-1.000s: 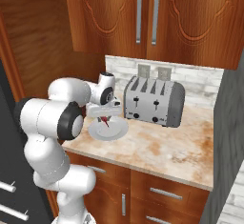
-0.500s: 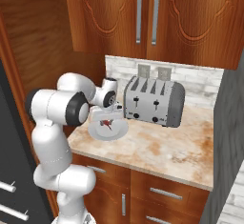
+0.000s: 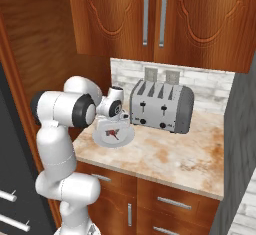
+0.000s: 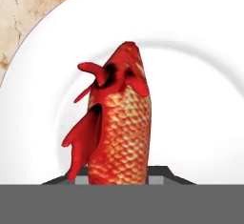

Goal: Take the fish from the oven and place it on the plate on the counter.

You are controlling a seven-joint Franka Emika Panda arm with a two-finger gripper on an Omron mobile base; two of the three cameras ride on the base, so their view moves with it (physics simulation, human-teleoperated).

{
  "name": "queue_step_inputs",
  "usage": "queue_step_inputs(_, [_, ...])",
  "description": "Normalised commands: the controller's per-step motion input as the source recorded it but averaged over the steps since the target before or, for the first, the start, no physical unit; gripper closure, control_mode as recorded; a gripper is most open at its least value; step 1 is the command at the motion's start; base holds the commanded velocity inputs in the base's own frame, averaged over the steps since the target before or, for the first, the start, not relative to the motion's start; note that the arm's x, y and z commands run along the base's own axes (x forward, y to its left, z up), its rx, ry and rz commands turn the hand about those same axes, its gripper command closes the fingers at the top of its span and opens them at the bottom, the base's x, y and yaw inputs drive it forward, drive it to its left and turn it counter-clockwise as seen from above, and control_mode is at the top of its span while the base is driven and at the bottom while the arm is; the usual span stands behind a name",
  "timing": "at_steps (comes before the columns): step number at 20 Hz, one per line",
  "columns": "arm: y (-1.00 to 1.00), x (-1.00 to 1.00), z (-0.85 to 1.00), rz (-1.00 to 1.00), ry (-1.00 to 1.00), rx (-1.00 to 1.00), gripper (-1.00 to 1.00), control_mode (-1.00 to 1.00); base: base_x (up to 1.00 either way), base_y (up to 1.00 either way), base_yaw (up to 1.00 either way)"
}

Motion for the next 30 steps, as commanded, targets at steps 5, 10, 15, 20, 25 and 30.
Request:
queue_step_inputs(5, [0.00, 0.37, -0.08, 0.00, 0.00, 0.00, 1.00, -1.00, 0.00, 0.00, 0.00])
queue_step_inputs(10, [0.03, 0.15, 0.00, 0.00, 0.00, 0.00, -1.00, -1.00, 0.00, 0.00, 0.00])
queue_step_inputs(15, [0.00, 0.01, 0.00, 0.00, 0.00, 0.00, -1.00, -1.00, 0.00, 0.00, 0.00])
queue_step_inputs(20, [0.00, -0.05, 0.04, 0.00, 0.00, 0.00, -1.00, -1.00, 0.00, 0.00, 0.00])
queue_step_inputs(25, [0.00, -0.37, 0.24, 0.00, -0.05, 0.00, -1.00, -1.00, 0.00, 0.00, 0.00])
queue_step_inputs(30, [0.00, -0.84, 0.42, 0.01, -0.09, 0.00, -1.00, -1.00, 0.00, 0.00, 0.00])
